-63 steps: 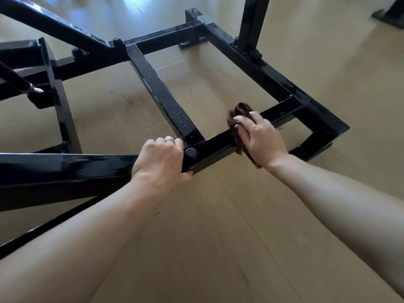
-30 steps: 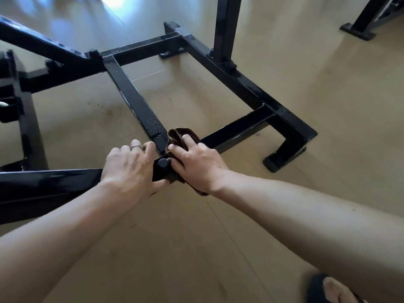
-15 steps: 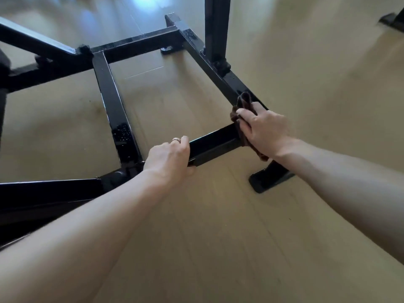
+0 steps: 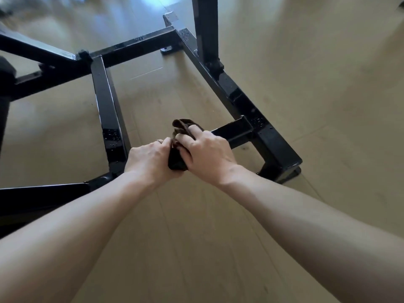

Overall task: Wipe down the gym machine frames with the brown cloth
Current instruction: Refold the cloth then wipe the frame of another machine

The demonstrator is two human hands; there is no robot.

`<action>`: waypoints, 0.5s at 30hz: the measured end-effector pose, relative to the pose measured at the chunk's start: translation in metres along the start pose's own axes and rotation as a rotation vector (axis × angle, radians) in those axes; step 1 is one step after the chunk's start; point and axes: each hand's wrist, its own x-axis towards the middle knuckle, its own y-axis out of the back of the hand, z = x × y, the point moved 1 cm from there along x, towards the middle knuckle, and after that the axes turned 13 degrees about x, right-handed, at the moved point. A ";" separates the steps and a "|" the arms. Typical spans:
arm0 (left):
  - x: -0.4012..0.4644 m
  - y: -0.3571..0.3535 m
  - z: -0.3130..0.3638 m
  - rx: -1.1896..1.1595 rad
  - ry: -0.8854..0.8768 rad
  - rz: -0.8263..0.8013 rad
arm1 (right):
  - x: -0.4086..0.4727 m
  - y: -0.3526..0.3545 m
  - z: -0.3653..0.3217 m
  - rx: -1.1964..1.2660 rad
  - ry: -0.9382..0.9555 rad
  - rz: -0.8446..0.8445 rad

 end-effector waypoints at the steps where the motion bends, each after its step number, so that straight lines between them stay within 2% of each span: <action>1: 0.002 0.000 0.000 0.016 -0.009 -0.011 | -0.001 0.006 0.008 -0.020 -0.006 0.010; 8: 0.012 0.002 0.004 0.114 -0.106 -0.040 | -0.019 0.068 0.082 -0.210 -0.206 0.063; 15: 0.034 0.006 0.001 0.143 -0.241 0.015 | -0.085 0.093 0.081 -0.145 -0.372 0.161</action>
